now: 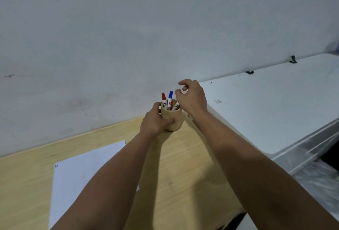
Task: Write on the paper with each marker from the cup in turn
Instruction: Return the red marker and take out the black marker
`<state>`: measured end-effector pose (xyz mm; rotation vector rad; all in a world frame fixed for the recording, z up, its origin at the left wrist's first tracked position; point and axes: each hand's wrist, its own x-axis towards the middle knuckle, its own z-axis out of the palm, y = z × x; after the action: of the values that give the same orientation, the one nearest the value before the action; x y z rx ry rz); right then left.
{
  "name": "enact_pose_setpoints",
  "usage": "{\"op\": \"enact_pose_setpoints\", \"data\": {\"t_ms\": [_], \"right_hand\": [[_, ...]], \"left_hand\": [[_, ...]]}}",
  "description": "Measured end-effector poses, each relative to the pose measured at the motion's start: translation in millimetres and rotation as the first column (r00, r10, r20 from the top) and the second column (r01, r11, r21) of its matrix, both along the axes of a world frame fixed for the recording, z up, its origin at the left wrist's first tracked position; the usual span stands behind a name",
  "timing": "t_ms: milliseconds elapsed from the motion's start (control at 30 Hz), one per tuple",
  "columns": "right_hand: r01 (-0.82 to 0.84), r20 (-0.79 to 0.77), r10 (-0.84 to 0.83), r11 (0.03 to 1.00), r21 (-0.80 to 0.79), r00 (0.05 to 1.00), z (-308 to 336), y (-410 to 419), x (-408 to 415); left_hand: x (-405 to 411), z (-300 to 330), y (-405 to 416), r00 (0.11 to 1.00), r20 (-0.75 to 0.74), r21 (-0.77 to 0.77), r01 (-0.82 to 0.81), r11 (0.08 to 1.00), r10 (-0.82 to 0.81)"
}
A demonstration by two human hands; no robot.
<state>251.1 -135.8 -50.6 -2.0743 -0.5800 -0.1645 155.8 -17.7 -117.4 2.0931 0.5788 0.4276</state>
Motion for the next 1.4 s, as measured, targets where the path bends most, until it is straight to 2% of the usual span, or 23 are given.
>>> {"op": "enact_pose_setpoints", "data": {"t_ms": [67, 133, 333, 433, 533, 600, 700, 767, 833, 967, 1067, 1167, 1300, 1400], "right_hand": [[-0.032, -0.102, 0.021, 0.994, -0.103, 0.995, -5.7, -3.3, 4.0], [-0.061, -0.185, 0.034, 0.988, -0.141, 0.982, -11.1, -3.9, 5.2], [-0.023, -0.21, 0.002, 0.995, -0.1, 0.978, -14.2, -3.8, 5.1], [-0.008, -0.162, 0.015, 0.999, 0.041, 0.987, 1.7, -8.9, 3.5], [-0.025, -0.141, 0.064, 0.963, 0.267, 0.988, 30.8, -11.9, -0.9], [-0.052, -0.115, 0.101, 0.928, 0.369, 0.988, 51.1, -8.7, -8.3], [-0.2, -0.075, 0.257, 0.879, 0.433, 0.964, 72.5, 5.2, -32.6], [-0.305, -0.099, 0.381, 0.848, 0.433, 0.919, 78.6, 15.9, -58.6], [-0.385, -0.193, 0.491, 0.827, 0.409, 0.85, 74.0, 28.0, -85.8], [-0.578, -0.371, 0.616, 0.785, 0.222, 0.695, 49.4, 56.4, -142.9], [-0.721, -0.348, 0.694, 0.689, 0.069, 0.63, 40.6, 74.1, -180.1], [-0.787, -0.368, 0.748, 0.613, 0.065, 0.552, 34.5, 95.2, -211.9], [-0.814, -0.409, 0.773, 0.57, 0.111, 0.486, 26.4, 119.8, -242.3], [-0.831, -0.324, 0.803, 0.551, 0.081, 0.501, 16.3, 137.0, -251.0]], "left_hand": [[-0.9, -0.1, -0.7, 1.0, 0.01, -0.004, 0.004, 1.0, -0.004], [-0.9, 1.3, -1.7, 1.0, 0.007, 0.0, 0.009, 1.0, -0.009], [-0.7, 3.9, -3.5, 1.0, -0.024, -0.006, 0.013, 1.0, -0.013], [-4.5, 11.1, -5.1, 0.998, -0.059, 0.029, 0.034, 0.999, -0.032], [-19.4, 27.0, -4.3, 0.994, -0.113, 0.117, 0.021, 0.993, -0.008], [-34.5, 39.9, 0.4, 0.995, -0.086, 0.164, -0.03, 0.986, 0.045], [-64.0, 62.9, 12.9, 0.992, -0.005, 0.189, -0.124, 0.974, 0.127], [-87.5, 77.3, 24.4, 0.981, 0.069, 0.185, -0.189, 0.964, 0.18], [-113.9, 87.7, 37.6, 0.966, 0.134, 0.144, -0.239, 0.96, 0.22], [-174.5, 92.5, 65.9, 0.928, 0.21, 0.004, -0.315, 0.949, 0.307], [-220.8, 89.1, 83.1, 0.907, 0.205, -0.022, -0.372, 0.928, 0.368], [-256.1, 82.7, 97.0, 0.914, 0.175, 0.01, -0.374, 0.927, 0.367], [-289.1, 71.2, 119.1, 0.922, 0.143, 0.095, -0.375, 0.922, 0.36], [-303.2, 67.3, 130.5, 0.924, 0.087, 0.174, -0.382, 0.908, 0.372]]}}
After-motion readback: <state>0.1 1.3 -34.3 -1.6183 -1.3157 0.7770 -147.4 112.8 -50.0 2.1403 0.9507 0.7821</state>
